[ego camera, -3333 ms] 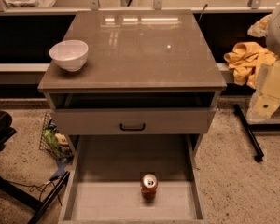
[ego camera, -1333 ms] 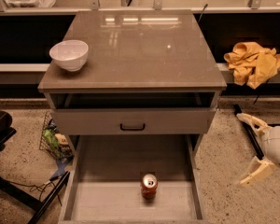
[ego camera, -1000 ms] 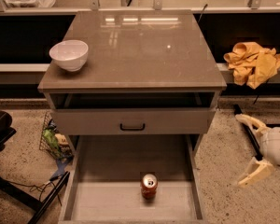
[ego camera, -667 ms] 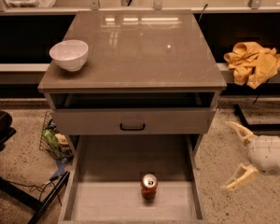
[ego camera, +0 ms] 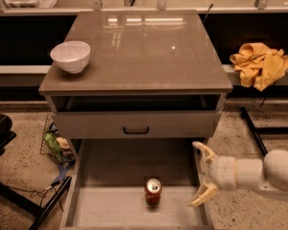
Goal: Pick coke can from middle drawer and place on counter
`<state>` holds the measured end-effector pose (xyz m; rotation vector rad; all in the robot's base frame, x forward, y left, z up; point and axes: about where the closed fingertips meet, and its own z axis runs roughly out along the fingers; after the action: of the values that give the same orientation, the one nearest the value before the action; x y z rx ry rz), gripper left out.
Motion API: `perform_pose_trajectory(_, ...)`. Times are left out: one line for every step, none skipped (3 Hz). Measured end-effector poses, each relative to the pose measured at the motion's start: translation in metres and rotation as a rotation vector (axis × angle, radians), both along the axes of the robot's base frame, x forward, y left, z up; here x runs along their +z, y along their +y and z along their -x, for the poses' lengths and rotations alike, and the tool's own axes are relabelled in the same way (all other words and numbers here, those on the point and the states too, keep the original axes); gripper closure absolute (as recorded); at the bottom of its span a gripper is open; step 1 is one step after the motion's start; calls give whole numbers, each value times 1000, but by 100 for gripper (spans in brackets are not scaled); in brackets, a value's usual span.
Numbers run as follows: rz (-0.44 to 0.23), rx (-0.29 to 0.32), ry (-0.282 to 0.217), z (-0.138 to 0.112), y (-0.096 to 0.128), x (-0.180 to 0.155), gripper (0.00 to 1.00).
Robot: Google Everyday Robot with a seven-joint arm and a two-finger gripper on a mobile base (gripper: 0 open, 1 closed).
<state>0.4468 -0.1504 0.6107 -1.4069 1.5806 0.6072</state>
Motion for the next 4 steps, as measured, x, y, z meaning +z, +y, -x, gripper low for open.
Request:
perform_pose_trajectory(2, 10, 5, -7, 23, -44, 0)
perform_pose_trajectory(-10, 22, 26, -14, 47, -80, 0)
perform_pose_trajectory(-20, 41, 50, -17, 68, -109, 0)
perform_pose_trajectory(-23, 58, 77, -17, 88, -141, 0)
